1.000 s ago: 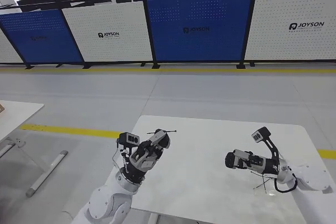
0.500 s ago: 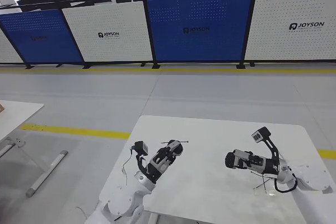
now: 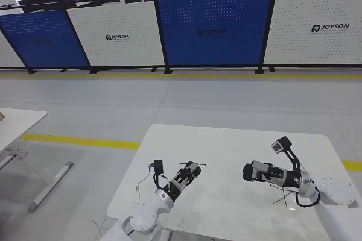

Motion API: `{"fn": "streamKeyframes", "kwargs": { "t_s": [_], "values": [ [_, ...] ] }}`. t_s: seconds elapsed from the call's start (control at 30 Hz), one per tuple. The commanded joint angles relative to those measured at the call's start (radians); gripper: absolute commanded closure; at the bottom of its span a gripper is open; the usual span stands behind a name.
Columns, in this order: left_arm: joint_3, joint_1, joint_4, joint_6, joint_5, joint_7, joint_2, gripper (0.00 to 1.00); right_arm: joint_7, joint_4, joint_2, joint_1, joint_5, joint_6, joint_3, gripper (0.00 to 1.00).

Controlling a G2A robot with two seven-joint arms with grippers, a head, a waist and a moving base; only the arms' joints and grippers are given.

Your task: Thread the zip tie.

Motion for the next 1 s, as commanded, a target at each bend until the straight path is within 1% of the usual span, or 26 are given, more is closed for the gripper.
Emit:
{"fn": "streamKeyframes", "kwargs": {
  "t_s": [0.0,0.13,0.17,0.2,0.27,0.3,0.33,0.4,0.5,0.57,0.6,0.63,0.67,0.97],
  "values": [
    [0.000,0.000,0.000,0.000,0.000,0.000,0.000,1.00,0.000,0.000,0.000,0.000,0.000,0.000,0.000,0.00],
    [0.000,-0.001,0.000,-0.001,-0.003,0.002,0.000,1.00,0.000,0.000,0.000,0.000,0.000,0.000,0.000,0.00],
    [-0.001,-0.004,0.000,-0.013,-0.028,0.014,-0.003,1.00,0.000,0.000,0.000,0.000,0.000,0.000,0.000,0.00],
    [-0.004,-0.007,-0.005,-0.037,-0.059,0.021,-0.005,1.00,0.000,0.000,0.000,0.000,0.000,0.000,0.000,0.00],
    [-0.020,-0.006,-0.029,-0.101,-0.123,0.026,-0.009,1.00,0.000,0.000,0.000,0.000,0.000,0.000,0.000,0.00],
    [-0.030,-0.001,-0.050,-0.132,-0.140,0.024,-0.009,1.00,0.000,0.000,0.000,0.000,0.000,0.000,0.000,0.00],
    [-0.047,0.007,-0.078,-0.164,-0.145,0.023,-0.008,1.00,0.000,0.000,0.000,0.000,0.000,0.000,0.000,0.00],
    [-0.068,0.023,-0.130,-0.200,-0.139,0.025,-0.007,1.00,0.000,0.000,0.000,0.000,0.000,0.000,0.000,0.00],
    [-0.097,0.055,-0.221,-0.233,-0.134,0.017,-0.004,1.00,0.000,0.000,0.000,0.000,0.000,0.000,0.000,0.00],
    [-0.112,0.078,-0.273,-0.241,-0.130,0.008,-0.003,1.00,0.000,0.000,0.000,0.000,0.000,0.000,0.000,0.00],
    [-0.120,0.085,-0.290,-0.242,-0.122,0.006,-0.002,1.00,0.000,0.000,0.000,0.000,0.000,0.000,0.000,0.00],
    [-0.127,0.093,-0.304,-0.238,-0.113,0.011,-0.002,1.00,0.000,0.000,0.000,0.000,0.000,0.000,0.000,0.00],
    [-0.135,0.102,-0.320,-0.233,-0.102,0.035,-0.003,1.00,0.000,0.000,0.000,0.000,0.000,0.000,0.000,0.00],
    [-0.135,0.102,-0.320,-0.233,-0.102,0.035,-0.003,1.00,0.000,0.000,0.000,0.000,0.000,0.000,0.000,0.00]
  ]
}}
